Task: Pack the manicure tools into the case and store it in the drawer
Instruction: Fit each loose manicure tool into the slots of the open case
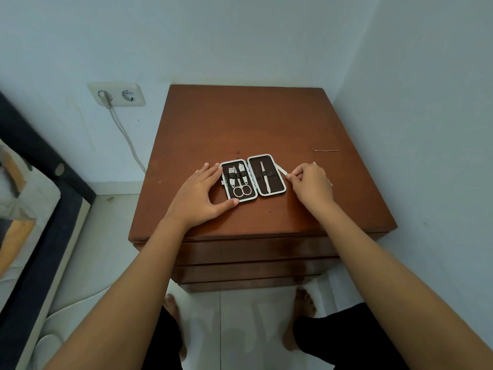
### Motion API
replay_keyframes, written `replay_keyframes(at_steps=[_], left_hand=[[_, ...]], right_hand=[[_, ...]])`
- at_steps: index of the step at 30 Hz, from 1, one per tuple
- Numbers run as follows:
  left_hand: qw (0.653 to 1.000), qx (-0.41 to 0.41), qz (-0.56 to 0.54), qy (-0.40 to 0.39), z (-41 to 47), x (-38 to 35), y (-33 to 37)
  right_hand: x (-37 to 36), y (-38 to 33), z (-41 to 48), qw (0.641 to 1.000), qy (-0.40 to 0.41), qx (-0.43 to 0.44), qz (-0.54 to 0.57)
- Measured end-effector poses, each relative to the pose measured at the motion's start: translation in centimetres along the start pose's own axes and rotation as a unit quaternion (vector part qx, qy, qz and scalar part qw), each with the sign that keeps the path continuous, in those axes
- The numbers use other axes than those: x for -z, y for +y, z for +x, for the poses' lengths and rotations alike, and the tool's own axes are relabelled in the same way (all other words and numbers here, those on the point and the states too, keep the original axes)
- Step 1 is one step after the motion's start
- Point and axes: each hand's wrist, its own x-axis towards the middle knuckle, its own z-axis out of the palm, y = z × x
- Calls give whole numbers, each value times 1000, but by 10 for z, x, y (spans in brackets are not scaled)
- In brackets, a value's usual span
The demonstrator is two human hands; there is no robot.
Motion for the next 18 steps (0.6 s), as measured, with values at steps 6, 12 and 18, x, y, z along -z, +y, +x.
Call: replay_keyframes(at_steps=[6, 12, 18], left_hand=[[1000, -2, -1, 0, 0, 0, 0], [1000, -1, 0, -2, 0, 0, 1], [1000, 1, -2, -2, -1, 0, 1]], right_hand=[[-3, 1, -8, 999, 22, 36, -35], [0, 9, -12, 999, 13, 42, 28], [-1, 7, -34, 969, -30, 59, 237]])
